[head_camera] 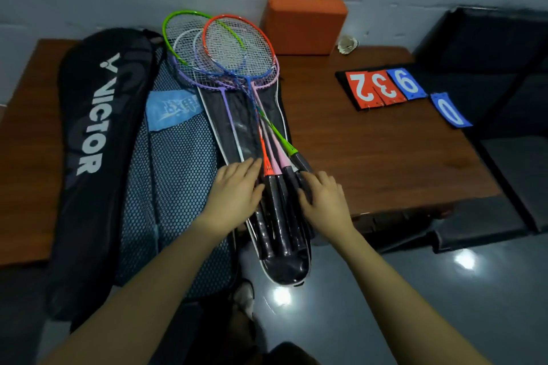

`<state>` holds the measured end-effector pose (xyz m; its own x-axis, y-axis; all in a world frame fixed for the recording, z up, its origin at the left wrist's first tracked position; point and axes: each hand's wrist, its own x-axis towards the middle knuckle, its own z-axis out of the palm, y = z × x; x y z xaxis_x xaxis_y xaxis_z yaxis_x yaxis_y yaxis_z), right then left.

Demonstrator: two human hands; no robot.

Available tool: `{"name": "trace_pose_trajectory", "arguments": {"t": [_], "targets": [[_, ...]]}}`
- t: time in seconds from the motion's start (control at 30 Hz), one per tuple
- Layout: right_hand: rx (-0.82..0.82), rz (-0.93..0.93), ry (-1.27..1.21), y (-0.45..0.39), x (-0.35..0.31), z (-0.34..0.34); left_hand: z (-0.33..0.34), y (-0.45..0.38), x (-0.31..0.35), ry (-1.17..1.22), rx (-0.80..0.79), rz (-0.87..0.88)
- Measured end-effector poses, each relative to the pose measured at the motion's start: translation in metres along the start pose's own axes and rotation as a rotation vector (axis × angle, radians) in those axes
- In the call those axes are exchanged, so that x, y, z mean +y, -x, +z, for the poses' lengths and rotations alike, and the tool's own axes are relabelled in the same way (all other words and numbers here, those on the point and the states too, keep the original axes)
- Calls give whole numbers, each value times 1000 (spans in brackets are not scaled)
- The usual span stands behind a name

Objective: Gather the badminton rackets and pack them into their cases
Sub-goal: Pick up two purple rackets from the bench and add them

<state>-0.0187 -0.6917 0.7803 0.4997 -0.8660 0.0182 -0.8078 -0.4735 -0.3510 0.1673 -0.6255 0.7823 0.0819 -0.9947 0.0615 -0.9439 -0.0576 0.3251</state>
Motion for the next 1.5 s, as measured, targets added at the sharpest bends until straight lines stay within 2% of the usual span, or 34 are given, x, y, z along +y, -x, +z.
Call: {"name": "trace_pose_trajectory", "arguments": {"t": [0.13,0.23,0.3,0.43,0.5,0.57,0.73,0.83,1.1,1.3,1.5], "targets": [[56,-79,-31,39,-26,-4,-21,58,1,15,73,-24],[93,-169,-78,86,-49,7,-30,119,0,41,58,-73],[77,-188,-216,123,-63,21,-30,167,-2,58,50,-123],[2,-112,-501,198,-88,55,-21,273,-7,136,54,-299],[-73,-92,-528,230,-100,72,-17,321,-15,153,62,-386],[-171,-76,-508,254,-114,90,-15,362,-25,223,-5,-523],[-570,-14,-311,278,-152,135,6,457,-59,571,-6,-909],[-710,-39,-178,282,-184,159,10,503,-82,666,-22,-1067],[-849,5,-25,285,-293,239,-1,593,-207,807,-30,-1287],[-838,103,-30,273,-408,288,-37,640,-325,795,-129,-1286],[-803,214,-211,248,-516,326,-63,644,-417,759,-154,-1260]]}}
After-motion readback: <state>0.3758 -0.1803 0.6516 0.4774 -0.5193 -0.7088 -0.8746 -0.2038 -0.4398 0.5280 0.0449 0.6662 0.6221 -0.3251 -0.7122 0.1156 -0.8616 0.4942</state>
